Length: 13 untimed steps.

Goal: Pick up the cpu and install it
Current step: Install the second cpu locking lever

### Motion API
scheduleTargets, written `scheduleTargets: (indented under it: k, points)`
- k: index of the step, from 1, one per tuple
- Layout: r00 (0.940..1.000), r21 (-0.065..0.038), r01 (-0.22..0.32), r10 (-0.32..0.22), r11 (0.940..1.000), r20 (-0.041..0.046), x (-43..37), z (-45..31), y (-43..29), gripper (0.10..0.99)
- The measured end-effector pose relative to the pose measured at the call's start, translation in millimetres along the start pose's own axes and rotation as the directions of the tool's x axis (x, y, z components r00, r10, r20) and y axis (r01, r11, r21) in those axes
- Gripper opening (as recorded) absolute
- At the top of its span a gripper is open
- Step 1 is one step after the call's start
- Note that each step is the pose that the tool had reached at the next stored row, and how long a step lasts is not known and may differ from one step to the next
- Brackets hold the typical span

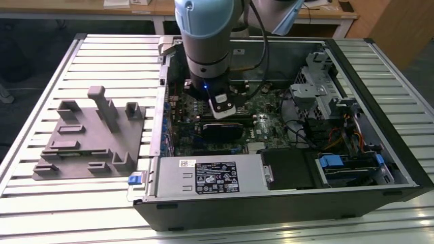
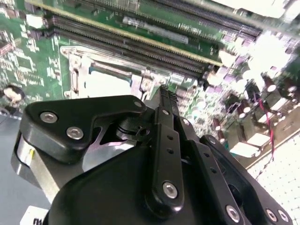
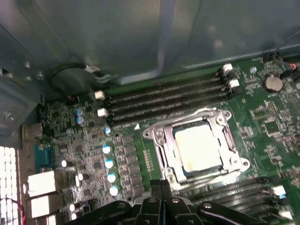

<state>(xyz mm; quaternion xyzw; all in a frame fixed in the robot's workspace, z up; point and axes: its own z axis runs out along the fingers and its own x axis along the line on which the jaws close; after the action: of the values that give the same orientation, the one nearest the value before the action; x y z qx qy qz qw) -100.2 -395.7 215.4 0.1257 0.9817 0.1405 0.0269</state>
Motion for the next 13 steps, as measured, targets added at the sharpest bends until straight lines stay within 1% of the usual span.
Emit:
scheduleTargets:
  k: [1,3,10,13]
  points:
    - [1.0000,0.005,0.000,0.000,1.0000,0.0014,-0.4,0.1,0.2,0.106]
    - [1.0000,0.008,-0.001,0.001,1.0000,0.0024,-2.1,0.3,0.7,0.106]
    - [0.9999,0.015,-0.008,0.008,0.9999,0.0064,-17.8,2.6,6.3,0.106]
    - [0.9999,0.020,-0.010,0.010,0.9997,0.0085,-21.9,4.1,10.0,0.106]
